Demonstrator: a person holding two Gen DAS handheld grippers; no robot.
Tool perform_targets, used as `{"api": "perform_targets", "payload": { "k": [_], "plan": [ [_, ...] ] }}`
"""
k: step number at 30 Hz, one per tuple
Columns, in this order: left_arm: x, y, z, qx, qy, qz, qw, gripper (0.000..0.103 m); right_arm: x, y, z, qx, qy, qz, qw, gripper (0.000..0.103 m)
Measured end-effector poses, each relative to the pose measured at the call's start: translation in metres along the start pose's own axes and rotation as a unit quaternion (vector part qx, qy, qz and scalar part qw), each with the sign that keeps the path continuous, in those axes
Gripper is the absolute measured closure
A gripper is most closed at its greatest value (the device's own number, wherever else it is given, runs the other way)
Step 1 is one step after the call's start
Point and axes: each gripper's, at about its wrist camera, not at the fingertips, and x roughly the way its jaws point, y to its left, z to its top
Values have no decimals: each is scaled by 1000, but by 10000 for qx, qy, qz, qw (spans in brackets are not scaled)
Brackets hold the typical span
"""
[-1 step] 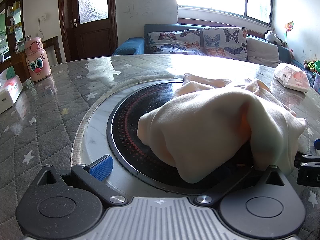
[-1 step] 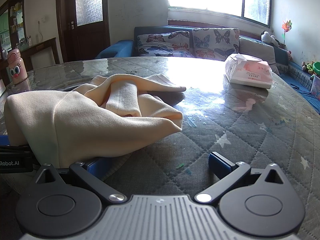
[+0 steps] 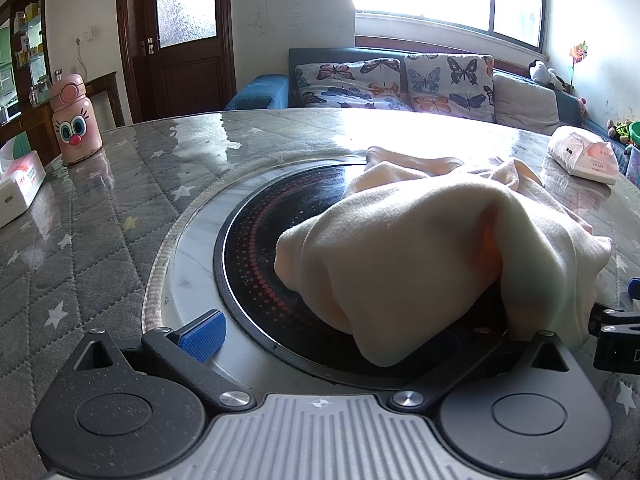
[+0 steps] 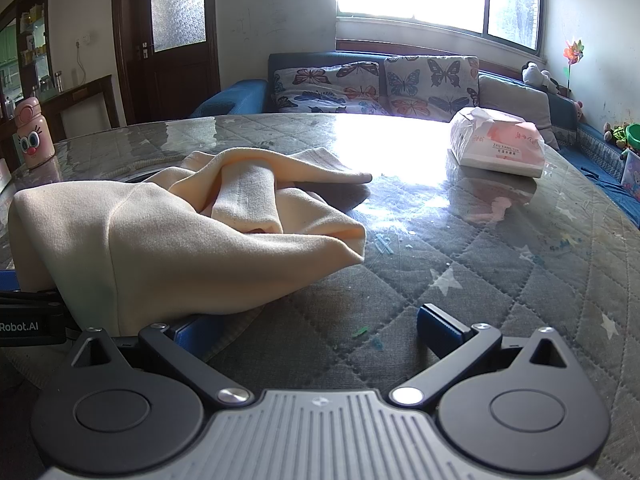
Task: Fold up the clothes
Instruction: 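Move both grippers toward the crumpled cream shirt on the table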
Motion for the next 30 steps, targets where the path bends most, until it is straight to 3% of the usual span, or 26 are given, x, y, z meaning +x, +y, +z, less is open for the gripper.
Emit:
{"api": "perform_targets", "payload": {
  "k": [11, 21, 30],
  "plan": [
    [-6, -1, -5, 186, 46, -128, 9997, 0, -21, -8, 3, 124, -31, 186, 9997, 0],
    [-19, -6, -11, 294, 101, 29, 9995, 0, -45, -1, -2, -9, -160, 257, 9995, 0],
    [-29, 15, -9, -2, 204, 115, 9997, 0, -59, 11, -3, -217, -184, 555, 9981, 0]
  ]
}}
